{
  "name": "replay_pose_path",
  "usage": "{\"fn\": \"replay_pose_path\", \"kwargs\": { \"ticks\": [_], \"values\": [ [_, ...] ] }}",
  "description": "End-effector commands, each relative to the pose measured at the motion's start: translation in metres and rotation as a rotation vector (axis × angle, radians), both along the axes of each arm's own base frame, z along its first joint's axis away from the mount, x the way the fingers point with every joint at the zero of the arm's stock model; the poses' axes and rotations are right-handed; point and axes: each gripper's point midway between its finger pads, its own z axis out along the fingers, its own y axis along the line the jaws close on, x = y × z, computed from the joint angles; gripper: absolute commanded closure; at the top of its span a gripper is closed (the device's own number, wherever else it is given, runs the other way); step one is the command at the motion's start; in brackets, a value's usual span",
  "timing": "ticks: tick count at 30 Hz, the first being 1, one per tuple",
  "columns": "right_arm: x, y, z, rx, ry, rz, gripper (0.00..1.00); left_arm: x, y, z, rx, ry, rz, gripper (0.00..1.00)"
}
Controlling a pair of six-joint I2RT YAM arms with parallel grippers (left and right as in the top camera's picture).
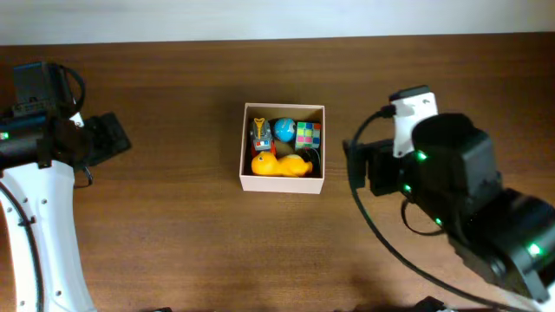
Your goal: Pack container
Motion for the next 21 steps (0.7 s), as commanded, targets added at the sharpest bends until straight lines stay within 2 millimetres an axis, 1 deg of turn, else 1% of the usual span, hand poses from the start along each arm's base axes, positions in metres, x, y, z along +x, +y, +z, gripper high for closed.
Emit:
{"fn": "replay_pose_path", "kwargs": {
  "ticks": [1,3,6,7,11,13,14,17,21],
  "values": [
    [-0.008,-0.027,0.026,-0.016,-0.104,-0.101,0.01,0.0,0.001,0.003,0.006,-0.007,-0.011,0.01],
    [-0.014,-0.044,0.037,-0.027,-0.153,-0.156,0.01,0.0,0.001,0.003,0.006,-0.007,-0.012,0.01],
    [-0.03,-0.055,0.051,-0.04,-0.215,-0.143,0.01,0.0,0.001,0.003,0.005,-0.007,-0.012,0.01],
    [-0.038,-0.061,0.055,-0.036,-0.23,-0.141,0.01,0.0,0.001,0.003,0.005,-0.007,-0.012,0.01],
    [-0.063,-0.078,0.049,-0.053,-0.213,-0.148,0.01,0.0,0.001,0.003,0.006,-0.007,-0.011,0.01],
    [-0.071,-0.089,0.046,-0.06,-0.206,-0.188,0.01,0.0,0.001,0.003,0.005,-0.007,-0.011,0.01],
    [-0.076,-0.099,0.045,-0.059,-0.205,-0.232,0.01,0.0,0.001,0.003,0.006,-0.007,-0.012,0.01],
    [-0.085,-0.117,0.043,-0.068,-0.205,-0.312,0.01,0.0,0.001,0.003,0.005,-0.007,-0.012,0.01],
    [-0.093,-0.128,0.044,-0.079,-0.221,-0.34,0.01,0.0,0.001,0.003,0.006,-0.007,-0.011,0.01]
  ]
}}
